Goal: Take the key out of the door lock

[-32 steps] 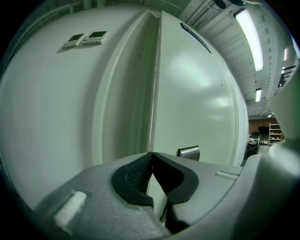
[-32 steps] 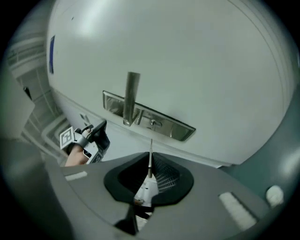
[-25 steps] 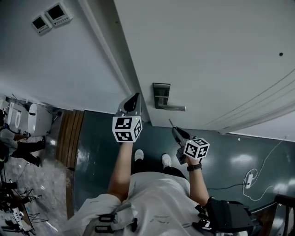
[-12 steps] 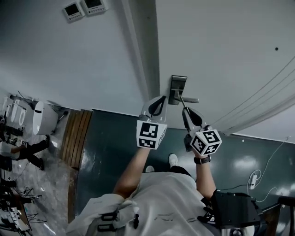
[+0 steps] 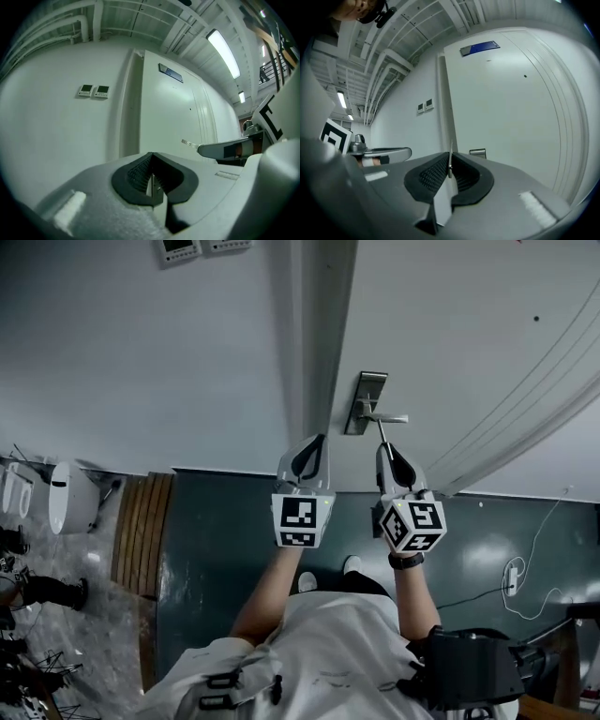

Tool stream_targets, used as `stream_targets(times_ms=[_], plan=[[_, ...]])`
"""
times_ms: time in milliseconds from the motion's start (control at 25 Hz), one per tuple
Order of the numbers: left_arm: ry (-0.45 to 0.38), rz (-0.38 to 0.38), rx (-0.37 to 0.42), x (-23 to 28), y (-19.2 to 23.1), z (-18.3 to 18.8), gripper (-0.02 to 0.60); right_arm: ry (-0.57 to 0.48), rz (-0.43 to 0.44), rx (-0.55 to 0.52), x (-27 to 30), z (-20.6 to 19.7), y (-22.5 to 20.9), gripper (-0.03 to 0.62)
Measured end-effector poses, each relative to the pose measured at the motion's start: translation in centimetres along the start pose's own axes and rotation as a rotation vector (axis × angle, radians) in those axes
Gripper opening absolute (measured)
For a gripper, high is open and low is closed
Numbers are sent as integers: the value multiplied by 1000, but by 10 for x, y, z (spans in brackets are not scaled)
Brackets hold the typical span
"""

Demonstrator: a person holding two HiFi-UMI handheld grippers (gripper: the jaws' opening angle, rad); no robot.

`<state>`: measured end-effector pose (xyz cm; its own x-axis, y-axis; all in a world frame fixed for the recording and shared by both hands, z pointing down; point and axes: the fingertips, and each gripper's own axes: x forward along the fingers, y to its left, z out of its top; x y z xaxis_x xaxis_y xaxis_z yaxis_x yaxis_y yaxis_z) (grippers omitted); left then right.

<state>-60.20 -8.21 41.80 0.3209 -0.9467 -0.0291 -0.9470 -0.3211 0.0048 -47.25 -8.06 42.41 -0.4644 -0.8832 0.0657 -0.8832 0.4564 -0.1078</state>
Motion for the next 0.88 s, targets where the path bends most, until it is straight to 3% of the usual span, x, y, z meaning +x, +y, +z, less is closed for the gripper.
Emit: stream_targets(times_ms=[440, 880], plan=[[-31, -72, -52, -11, -25, 13, 2, -35, -1, -16, -9, 10, 23, 29], [7, -96, -104, 19, -31, -14, 2, 7, -48, 22, -8, -18, -7, 29]])
